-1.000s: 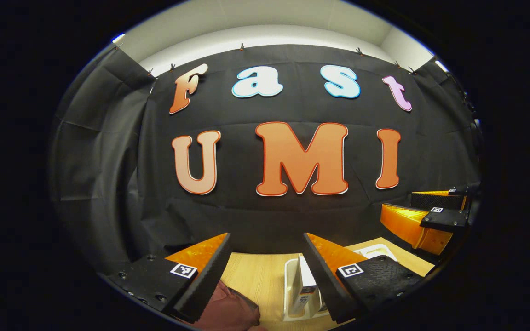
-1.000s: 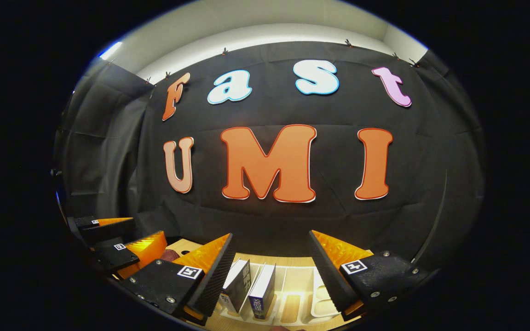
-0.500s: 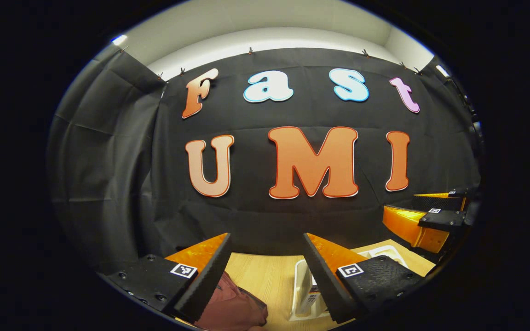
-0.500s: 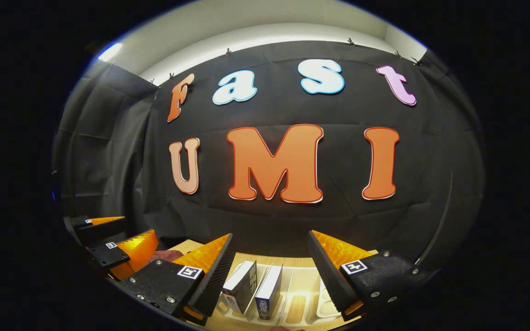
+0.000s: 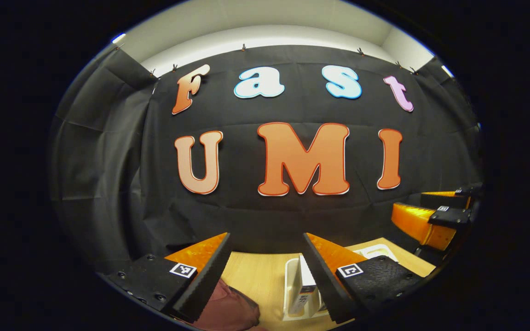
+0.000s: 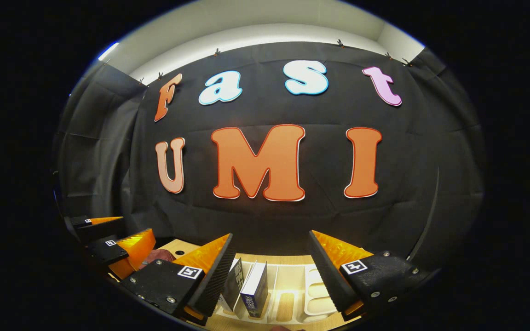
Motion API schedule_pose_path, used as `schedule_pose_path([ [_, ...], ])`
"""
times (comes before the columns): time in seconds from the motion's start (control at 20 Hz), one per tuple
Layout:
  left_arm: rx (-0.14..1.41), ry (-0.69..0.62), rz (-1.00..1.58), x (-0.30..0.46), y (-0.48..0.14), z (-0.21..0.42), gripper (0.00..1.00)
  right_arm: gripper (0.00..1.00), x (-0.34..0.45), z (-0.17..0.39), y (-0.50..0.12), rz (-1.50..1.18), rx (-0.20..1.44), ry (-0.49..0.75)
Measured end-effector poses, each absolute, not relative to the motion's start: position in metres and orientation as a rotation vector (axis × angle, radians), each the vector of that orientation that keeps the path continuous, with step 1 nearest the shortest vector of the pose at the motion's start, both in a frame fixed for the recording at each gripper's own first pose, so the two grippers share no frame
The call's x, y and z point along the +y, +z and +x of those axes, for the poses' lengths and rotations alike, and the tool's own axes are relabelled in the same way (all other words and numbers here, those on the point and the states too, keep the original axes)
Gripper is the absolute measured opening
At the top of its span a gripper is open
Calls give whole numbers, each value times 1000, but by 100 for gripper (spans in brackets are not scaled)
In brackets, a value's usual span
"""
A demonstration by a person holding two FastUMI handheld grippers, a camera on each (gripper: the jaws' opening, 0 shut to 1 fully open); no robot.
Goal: Open the schoolbag, grab two books from the bookshelf and put them into the schoolbag.
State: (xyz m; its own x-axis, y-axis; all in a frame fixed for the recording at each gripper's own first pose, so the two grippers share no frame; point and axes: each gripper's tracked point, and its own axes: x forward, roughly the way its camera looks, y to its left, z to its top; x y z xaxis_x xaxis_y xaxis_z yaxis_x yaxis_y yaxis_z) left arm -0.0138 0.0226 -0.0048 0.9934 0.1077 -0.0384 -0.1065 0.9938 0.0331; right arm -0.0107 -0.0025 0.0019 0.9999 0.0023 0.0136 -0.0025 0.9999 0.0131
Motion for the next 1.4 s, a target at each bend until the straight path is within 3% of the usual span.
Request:
schedule_pose_path([
  [0.2, 47, 94, 28, 20, -8, -14, 99, 94, -10, -16, -2, 11, -7, -27],
  [0.3, 56, 82, 41, 20, -10, -13, 95, 94, -17, -19, -5, 14, -3, -46],
  [0.35, 67, 74, 50, 20, -14, -14, 99, 94, -20, -20, -6, 16, 0, -56],
  [0.4, 84, 65, 61, 21, -18, -15, 95, 94, -25, -20, -7, 10, 3, -64],
  [0.75, 230, 53, 212, 43, -53, -30, 96, 94, -60, -21, -22, 6, 39, -154],
  [1.4, 745, -37, 517, 74, -203, -98, 99, 94, -89, -17, -49, -35, 101, -230],
])
